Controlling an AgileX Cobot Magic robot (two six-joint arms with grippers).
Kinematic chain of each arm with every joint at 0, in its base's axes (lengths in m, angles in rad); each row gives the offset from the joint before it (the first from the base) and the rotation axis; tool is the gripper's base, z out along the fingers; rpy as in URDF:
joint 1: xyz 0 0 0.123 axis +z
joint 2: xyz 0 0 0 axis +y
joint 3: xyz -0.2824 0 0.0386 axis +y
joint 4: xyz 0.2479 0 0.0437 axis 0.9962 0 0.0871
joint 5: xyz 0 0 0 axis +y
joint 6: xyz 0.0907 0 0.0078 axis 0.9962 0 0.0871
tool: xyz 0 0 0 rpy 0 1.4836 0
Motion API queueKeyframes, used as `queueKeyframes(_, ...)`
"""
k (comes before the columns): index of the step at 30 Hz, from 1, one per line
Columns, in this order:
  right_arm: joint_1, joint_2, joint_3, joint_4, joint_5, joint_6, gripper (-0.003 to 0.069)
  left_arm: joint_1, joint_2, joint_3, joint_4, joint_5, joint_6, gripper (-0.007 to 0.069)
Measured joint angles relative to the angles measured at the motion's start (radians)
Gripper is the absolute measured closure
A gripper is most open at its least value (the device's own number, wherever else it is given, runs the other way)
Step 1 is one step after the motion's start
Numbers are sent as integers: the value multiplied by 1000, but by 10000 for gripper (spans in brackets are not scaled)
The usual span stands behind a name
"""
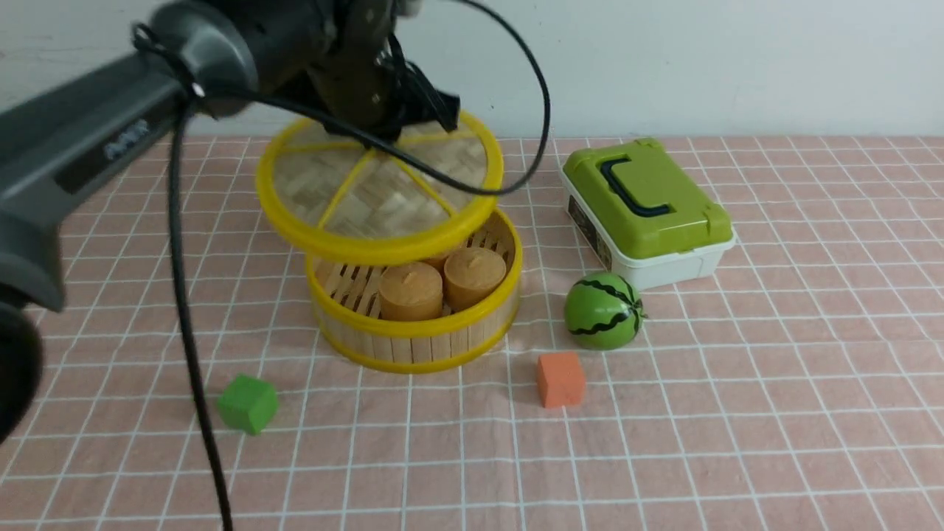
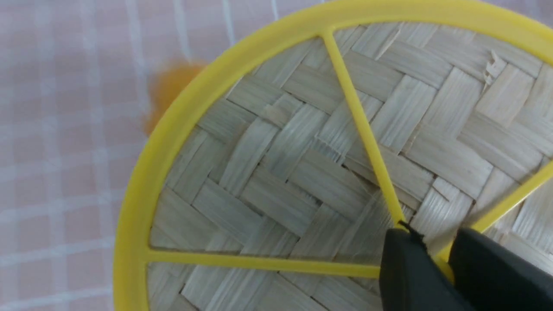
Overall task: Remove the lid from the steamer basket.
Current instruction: Use the left arm to place the steamer lid on the table
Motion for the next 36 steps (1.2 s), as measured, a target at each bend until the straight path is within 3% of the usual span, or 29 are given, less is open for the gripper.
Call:
queueKeyframes(4, 0, 0, 0, 0, 0, 0, 418, 31, -88, -9, 55, 32, 1, 519)
queueKeyframes(10, 0, 0, 0, 0, 0, 0, 418, 202, -114, 79, 62, 152, -6, 519)
queueKeyframes(12, 0, 0, 0, 0, 0, 0, 418, 233, -109, 131, 52, 134, -16, 519)
queueKeyframes(16, 0, 0, 0, 0, 0, 0, 418, 318, -97, 346, 25, -45, -85, 519)
queueKeyframes(23, 0, 0, 0, 0, 0, 0, 418, 342, -39, 460, 63, -264, -200, 519)
queueKeyframes(31, 0, 0, 0, 0, 0, 0, 418, 342, 76, 462, 118, -284, -259, 519)
queueKeyframes(33, 0, 0, 0, 0, 0, 0, 418, 342, 100, 463, 126, -296, -274, 502)
queueKeyframes(36, 0, 0, 0, 0, 0, 0, 418, 342, 104, 464, 109, -333, -280, 381)
